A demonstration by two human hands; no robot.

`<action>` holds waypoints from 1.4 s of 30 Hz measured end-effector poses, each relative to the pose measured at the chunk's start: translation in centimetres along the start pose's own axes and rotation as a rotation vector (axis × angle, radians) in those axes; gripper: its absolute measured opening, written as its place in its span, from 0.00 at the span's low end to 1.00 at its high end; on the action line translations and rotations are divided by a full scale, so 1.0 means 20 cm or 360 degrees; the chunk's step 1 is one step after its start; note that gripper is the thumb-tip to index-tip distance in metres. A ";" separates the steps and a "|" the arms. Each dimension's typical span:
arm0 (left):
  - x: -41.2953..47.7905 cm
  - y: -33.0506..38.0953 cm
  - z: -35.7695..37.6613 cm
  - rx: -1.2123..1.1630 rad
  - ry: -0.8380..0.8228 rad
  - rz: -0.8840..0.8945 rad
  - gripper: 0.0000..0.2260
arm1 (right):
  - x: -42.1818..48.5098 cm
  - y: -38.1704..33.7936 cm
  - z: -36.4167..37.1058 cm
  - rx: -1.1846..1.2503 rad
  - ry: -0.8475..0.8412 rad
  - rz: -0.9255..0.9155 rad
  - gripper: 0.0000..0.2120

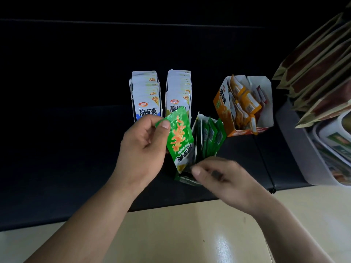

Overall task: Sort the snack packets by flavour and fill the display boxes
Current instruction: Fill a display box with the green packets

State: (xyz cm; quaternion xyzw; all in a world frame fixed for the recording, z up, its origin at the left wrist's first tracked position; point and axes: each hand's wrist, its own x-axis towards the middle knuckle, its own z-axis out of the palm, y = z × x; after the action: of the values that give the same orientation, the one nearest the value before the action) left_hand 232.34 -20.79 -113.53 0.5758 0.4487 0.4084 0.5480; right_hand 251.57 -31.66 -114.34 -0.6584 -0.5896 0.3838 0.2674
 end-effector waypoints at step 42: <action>-0.07 0.17 0.13 0.0177 0.0117 -0.0161 0.13 | 0.01 -0.06 -0.03 0.0194 0.0279 0.0145 0.18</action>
State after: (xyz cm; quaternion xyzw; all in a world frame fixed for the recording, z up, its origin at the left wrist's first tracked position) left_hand 234.74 -22.74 -110.27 0.5665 0.5191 0.3755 0.5182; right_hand 251.36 -31.16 -113.14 -0.6982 -0.5090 0.3716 0.3398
